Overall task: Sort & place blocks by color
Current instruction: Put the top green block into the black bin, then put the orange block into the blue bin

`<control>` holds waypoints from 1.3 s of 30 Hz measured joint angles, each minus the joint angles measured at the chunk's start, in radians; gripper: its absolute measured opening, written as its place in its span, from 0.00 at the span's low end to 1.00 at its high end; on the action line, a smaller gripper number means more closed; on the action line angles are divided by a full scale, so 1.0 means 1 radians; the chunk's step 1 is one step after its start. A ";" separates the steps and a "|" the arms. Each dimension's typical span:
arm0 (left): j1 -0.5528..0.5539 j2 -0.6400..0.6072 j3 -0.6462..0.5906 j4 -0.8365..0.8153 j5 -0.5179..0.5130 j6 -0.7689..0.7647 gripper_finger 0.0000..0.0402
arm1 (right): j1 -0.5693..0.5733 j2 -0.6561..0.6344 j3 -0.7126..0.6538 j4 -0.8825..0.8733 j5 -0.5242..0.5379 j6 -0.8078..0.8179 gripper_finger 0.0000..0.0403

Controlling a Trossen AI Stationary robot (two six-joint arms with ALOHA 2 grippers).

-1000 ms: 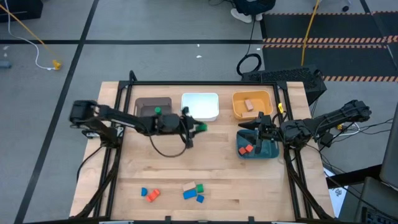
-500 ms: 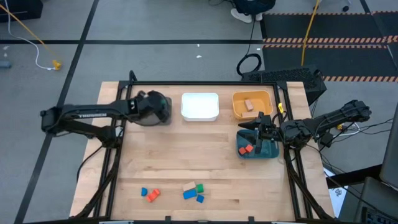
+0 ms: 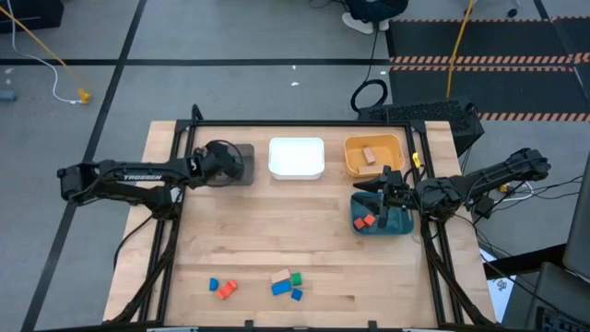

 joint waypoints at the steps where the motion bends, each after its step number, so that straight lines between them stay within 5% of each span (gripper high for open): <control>1: 0.002 0.000 -0.005 0.008 -0.001 -0.016 0.40 | 0.000 0.000 0.000 0.000 0.000 0.000 0.46; 10: -0.001 -0.011 -0.008 0.051 0.007 -0.049 0.53 | 0.000 0.000 0.000 0.000 0.000 0.000 0.46; 18: -0.108 -0.184 -0.008 0.147 0.037 0.061 0.55 | 0.000 0.000 0.000 0.000 0.000 0.000 0.46; 26: -0.379 -0.256 -0.008 0.204 0.087 -0.047 0.55 | 0.000 0.000 0.000 0.000 0.000 0.000 0.46; 33: -0.682 -0.146 0.013 0.352 -0.119 -0.077 0.55 | 0.000 0.000 0.001 0.000 0.000 0.000 0.46; 39: -0.838 0.047 0.143 0.285 -0.223 -0.141 0.55 | 0.000 0.000 0.001 0.000 0.000 0.000 0.46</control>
